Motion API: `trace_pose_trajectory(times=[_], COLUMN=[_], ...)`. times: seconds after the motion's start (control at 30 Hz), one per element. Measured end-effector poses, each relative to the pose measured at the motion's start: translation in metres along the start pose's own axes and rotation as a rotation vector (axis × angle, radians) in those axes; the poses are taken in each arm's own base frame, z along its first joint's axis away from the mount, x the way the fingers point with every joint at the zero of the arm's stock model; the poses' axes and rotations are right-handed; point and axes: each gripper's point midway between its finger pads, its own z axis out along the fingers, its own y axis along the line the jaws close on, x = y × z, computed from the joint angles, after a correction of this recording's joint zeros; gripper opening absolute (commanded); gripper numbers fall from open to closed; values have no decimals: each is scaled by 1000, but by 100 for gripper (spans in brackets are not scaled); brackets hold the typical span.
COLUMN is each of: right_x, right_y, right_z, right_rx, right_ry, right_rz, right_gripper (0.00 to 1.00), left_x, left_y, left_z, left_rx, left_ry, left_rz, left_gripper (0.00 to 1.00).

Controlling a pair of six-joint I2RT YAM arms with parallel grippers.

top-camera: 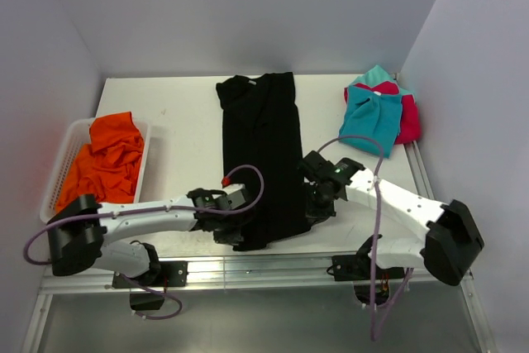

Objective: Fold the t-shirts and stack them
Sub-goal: Fold the tshirt

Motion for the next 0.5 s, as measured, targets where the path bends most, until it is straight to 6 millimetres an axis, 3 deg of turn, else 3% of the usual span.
trace_pose_trajectory(times=[0.2, 0.33, 0.5], right_x=[-11, -14, -27], right_y=[7, 5, 3], right_z=[-45, -49, -49], right_rx=[-17, 18, 59], right_ry=[-71, -65, -50], right_rz=[-25, -35, -34], right_gripper=[0, 0, 0], left_x=[-26, -52, -105], left_y=[-26, -38, -37], left_z=[-55, -81, -103], left_rx=[70, 91, 103], left_ry=[-79, -126, -204], left_rz=[-14, -38, -112], left_gripper=[0, 0, 0])
